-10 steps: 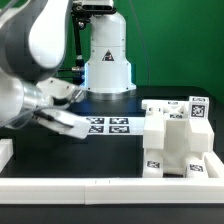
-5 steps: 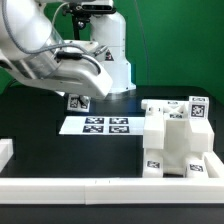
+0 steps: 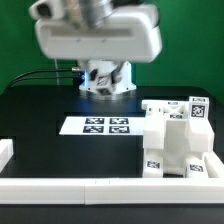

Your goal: Assemble chair

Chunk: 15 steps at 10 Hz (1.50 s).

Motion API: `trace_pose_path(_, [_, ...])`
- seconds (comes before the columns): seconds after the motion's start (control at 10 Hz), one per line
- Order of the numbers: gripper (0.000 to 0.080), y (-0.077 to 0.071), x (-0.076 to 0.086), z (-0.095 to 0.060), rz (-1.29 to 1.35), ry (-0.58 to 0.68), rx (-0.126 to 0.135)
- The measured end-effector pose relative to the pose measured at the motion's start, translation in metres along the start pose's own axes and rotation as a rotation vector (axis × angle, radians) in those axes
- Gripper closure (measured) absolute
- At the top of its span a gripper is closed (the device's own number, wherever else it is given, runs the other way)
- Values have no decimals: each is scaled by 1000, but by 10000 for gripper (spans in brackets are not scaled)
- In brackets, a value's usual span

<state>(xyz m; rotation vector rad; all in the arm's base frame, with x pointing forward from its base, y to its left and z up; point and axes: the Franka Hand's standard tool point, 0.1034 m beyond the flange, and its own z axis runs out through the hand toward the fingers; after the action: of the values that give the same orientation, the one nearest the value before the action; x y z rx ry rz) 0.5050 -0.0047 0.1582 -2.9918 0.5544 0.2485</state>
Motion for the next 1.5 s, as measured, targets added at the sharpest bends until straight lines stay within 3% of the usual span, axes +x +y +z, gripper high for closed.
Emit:
trace_pose_path(0.2, [512,8,4,8,22,99,9])
trace_pose_path(0.3, [511,3,5,7,13,155,18])
trace_pose_path(0.4, [511,-5,10,3,-9,237,-4])
trace_pose_path(0.5, [511,-23,15,-5,-87,307,-49])
trace_pose_path(0.6, [511,-37,18,-7,-121,351,-60])
trace_pose_path(0.7, [511,-62,18,-7,-173,425,-83])
trace_pose_path(0.8, [511,-69,14,-5,-202,432,-87])
trace_pose_path(1.1, [511,-70,13,-3,-202,426,-82])
trace_pose_path(1.2, [511,-76,12,4,-199,459,-60])
trace_pose_path(1.5, [511,-75,-2,28,-223,465,-51])
